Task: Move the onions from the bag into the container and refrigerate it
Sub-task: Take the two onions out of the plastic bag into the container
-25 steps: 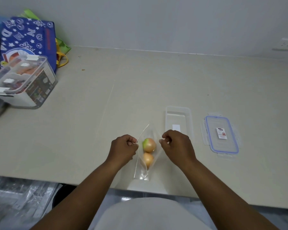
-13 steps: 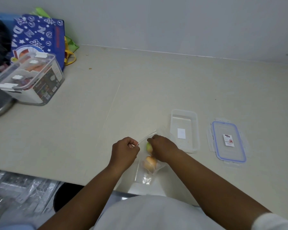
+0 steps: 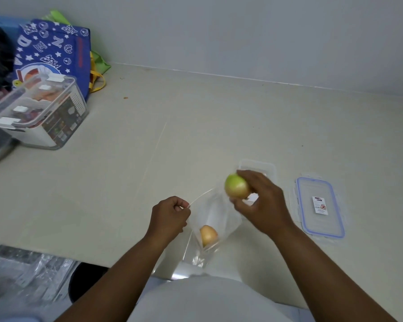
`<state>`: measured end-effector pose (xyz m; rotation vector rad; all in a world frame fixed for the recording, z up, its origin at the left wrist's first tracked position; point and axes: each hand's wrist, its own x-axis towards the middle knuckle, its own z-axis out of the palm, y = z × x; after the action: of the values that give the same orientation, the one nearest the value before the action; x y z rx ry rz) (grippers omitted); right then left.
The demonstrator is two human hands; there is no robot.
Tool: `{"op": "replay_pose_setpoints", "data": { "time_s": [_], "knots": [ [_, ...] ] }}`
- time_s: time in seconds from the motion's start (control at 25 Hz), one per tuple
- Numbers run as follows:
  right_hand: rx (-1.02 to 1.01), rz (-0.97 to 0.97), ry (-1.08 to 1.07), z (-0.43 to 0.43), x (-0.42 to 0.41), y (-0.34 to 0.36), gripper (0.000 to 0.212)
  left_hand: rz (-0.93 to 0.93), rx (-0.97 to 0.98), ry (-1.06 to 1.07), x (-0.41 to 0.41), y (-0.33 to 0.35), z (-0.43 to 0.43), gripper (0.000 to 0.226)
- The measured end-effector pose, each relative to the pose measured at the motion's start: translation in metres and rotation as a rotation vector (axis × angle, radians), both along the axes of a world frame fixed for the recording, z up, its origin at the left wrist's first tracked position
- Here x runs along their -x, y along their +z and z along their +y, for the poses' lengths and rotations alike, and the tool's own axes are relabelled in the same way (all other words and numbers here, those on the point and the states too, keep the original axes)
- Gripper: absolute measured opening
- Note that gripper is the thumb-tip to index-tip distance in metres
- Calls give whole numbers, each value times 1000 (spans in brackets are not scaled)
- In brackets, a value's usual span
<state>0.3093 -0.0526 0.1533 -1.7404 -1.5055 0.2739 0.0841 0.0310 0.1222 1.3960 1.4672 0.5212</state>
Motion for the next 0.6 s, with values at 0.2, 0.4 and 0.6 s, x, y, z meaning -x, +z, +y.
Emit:
{"op": "replay_pose_setpoints", "data": {
  "time_s": [0.2,0.4,0.6],
  "knots": [
    [727,-200,-192,26,-44,-34,66,-69,26,10,-1,1,-6,11],
    [857,-229,-165,32,-45,-59,51,-121,66,27,-1,3,-9,10],
    [784,-307,-162,19,-41,-44,60,-140,69,41,1,2,-12,9]
  ]
}}
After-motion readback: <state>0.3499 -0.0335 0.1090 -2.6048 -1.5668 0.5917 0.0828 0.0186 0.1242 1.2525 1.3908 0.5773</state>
